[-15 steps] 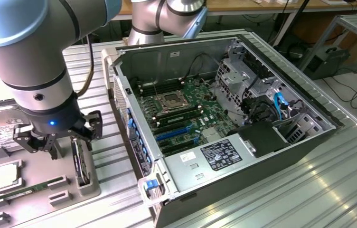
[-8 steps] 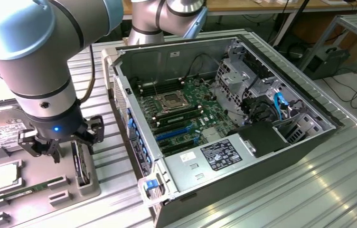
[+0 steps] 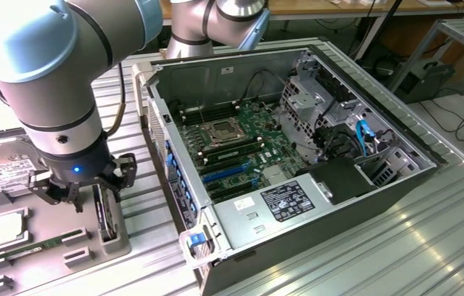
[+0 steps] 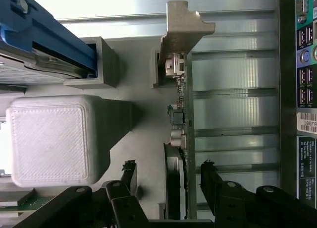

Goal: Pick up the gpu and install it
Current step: 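Pick up the gpu and move the gpu toward the slot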

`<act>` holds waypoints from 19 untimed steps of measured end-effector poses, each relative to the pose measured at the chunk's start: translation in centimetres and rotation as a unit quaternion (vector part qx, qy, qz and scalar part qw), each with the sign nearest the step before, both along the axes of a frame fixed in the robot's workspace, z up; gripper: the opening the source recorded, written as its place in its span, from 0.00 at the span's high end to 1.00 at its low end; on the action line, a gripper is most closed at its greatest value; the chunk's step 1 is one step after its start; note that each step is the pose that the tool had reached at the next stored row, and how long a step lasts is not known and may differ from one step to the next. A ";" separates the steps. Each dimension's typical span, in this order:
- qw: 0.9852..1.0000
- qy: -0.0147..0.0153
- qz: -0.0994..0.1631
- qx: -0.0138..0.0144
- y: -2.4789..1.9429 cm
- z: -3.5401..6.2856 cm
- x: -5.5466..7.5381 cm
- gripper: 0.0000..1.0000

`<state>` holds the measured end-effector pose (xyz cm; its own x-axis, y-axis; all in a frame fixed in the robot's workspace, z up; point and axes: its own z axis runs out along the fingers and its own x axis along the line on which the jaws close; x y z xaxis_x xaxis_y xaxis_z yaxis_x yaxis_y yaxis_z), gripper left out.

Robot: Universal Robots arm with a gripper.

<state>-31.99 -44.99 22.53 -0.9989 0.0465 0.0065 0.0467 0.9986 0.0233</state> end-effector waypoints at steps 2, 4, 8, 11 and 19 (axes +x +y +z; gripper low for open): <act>1.000 0.000 0.000 0.000 0.00 0.01 0.0 0.51; 1.000 0.000 0.000 0.000 -0.02 0.01 0.0 0.51; 1.000 0.000 0.000 0.000 -0.25 -0.02 0.0 0.51; 1.000 0.000 0.000 0.000 -0.25 -0.02 0.0 0.51; 1.000 0.000 0.000 0.000 -0.26 -0.02 0.0 0.73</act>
